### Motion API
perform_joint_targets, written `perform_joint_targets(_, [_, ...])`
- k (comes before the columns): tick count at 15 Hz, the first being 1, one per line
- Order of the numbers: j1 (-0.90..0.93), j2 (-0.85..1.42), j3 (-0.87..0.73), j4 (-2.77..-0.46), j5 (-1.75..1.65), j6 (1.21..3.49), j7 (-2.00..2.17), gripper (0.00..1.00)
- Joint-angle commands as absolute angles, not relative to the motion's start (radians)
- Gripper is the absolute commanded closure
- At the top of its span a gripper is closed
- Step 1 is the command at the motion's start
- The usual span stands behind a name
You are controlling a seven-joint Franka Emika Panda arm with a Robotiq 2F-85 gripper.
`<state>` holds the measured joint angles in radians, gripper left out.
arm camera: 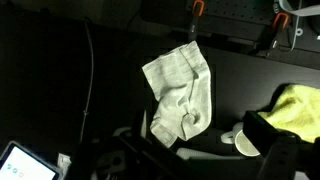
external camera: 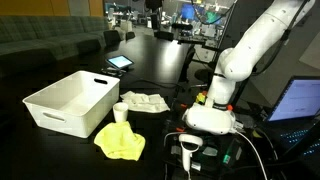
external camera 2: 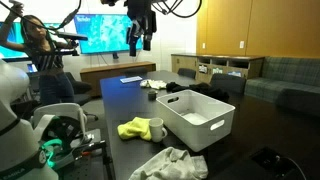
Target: The white towel should go in the basket first, followed by the marker in the cup, then the yellow towel in the basket, and the black tape in the cup.
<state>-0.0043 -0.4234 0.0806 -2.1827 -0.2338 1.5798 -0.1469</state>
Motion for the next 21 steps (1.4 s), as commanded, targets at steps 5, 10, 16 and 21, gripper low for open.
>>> perform_joint_targets(5, [0.02,-0.425,0.061,-2.173,-0.24,1.575,-0.139,0.0])
perform_joint_targets(10, [0.039,-0.353,0.055,-2.256,-0.212,1.657,-0.142,0.0])
perform_joint_targets(16, [0.042,-0.168,0.02,-2.391,-0.136,1.929,-0.219,0.0])
perform_joint_targets(21, [0.022,-0.016,-0.006,-2.461,-0.075,2.079,-0.283,0.0])
